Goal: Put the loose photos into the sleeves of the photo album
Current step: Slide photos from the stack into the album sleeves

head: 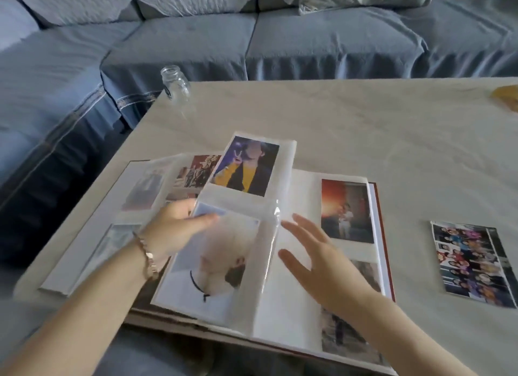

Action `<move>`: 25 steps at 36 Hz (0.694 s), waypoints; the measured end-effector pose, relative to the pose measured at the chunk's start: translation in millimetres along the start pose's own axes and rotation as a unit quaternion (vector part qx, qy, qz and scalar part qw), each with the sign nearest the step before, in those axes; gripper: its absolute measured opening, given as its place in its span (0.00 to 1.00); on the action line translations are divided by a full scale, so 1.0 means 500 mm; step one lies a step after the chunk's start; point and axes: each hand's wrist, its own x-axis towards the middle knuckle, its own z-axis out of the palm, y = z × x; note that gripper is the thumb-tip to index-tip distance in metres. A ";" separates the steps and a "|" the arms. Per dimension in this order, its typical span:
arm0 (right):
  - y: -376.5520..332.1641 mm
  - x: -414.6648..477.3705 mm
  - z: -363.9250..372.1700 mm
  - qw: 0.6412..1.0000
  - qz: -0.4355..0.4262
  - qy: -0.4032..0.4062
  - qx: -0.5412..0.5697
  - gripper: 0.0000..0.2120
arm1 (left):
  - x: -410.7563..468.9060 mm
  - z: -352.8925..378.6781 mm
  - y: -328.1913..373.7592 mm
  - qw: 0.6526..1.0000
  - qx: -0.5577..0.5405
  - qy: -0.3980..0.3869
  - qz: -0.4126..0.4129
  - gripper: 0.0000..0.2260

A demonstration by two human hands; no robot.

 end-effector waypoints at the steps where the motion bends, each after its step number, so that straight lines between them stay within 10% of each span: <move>1: -0.011 0.010 0.005 1.000 -0.023 -0.012 -0.014 0.26 | 0.001 -0.027 -0.009 1.000 0.014 0.007 -0.019 0.07; 16: -0.091 0.164 0.120 0.973 -0.169 -0.071 -0.139 0.41 | 0.055 -0.173 -0.159 0.893 0.328 0.269 -0.150 0.19; 21: -0.089 0.179 0.120 0.970 -0.184 -0.069 -0.144 0.41 | 0.070 -0.113 -0.169 0.898 0.336 0.266 0.094 0.19; 25: -0.088 0.200 0.119 0.967 -0.187 -0.069 -0.157 0.42 | 0.061 -0.019 -0.151 0.939 0.269 0.045 0.210 0.37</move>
